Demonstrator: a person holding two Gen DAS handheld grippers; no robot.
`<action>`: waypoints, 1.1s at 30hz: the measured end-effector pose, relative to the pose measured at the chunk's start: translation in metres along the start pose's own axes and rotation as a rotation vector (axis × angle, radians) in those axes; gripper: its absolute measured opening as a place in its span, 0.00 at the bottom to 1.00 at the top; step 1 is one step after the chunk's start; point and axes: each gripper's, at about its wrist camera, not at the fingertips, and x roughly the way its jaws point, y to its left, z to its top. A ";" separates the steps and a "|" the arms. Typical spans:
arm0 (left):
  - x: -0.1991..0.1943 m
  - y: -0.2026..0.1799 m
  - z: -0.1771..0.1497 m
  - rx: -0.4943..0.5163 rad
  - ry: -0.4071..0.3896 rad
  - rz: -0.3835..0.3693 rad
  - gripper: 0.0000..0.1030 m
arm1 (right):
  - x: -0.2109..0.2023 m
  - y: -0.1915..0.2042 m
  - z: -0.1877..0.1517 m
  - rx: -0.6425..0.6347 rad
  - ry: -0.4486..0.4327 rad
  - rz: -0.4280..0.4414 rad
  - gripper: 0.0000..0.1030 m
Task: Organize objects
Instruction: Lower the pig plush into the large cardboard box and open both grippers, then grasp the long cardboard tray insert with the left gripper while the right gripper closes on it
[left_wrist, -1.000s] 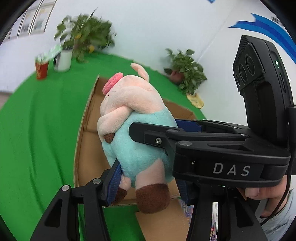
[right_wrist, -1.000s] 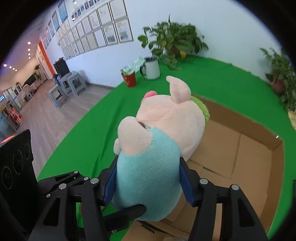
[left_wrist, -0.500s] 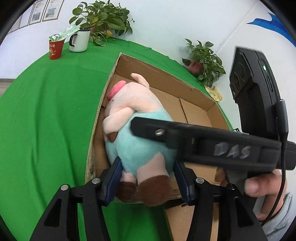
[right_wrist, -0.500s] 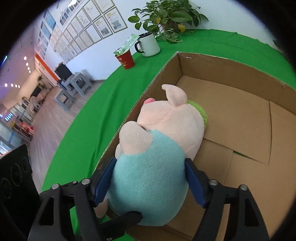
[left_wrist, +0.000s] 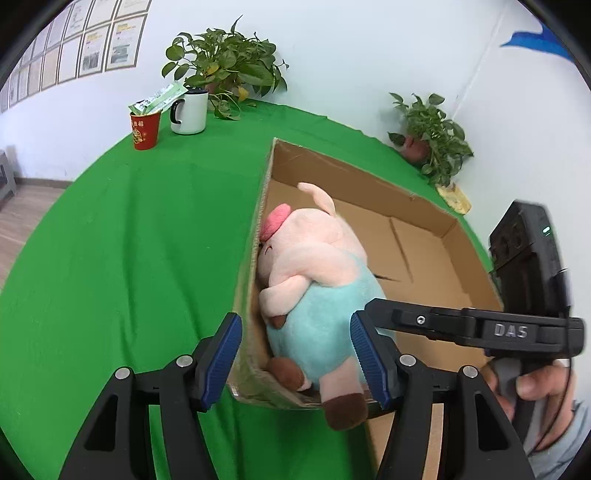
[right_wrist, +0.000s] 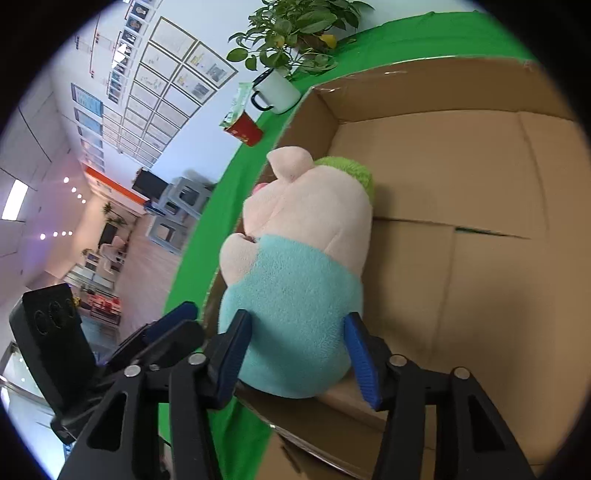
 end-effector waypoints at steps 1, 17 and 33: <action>0.002 0.002 -0.001 -0.004 0.012 -0.010 0.58 | 0.003 0.008 -0.001 -0.012 -0.004 0.002 0.47; 0.024 -0.002 -0.012 0.058 0.050 0.024 0.58 | -0.003 0.004 0.000 0.082 -0.038 0.035 0.57; -0.002 -0.016 -0.030 0.055 0.040 0.059 0.48 | -0.149 -0.061 -0.099 -0.027 -0.239 -0.529 0.80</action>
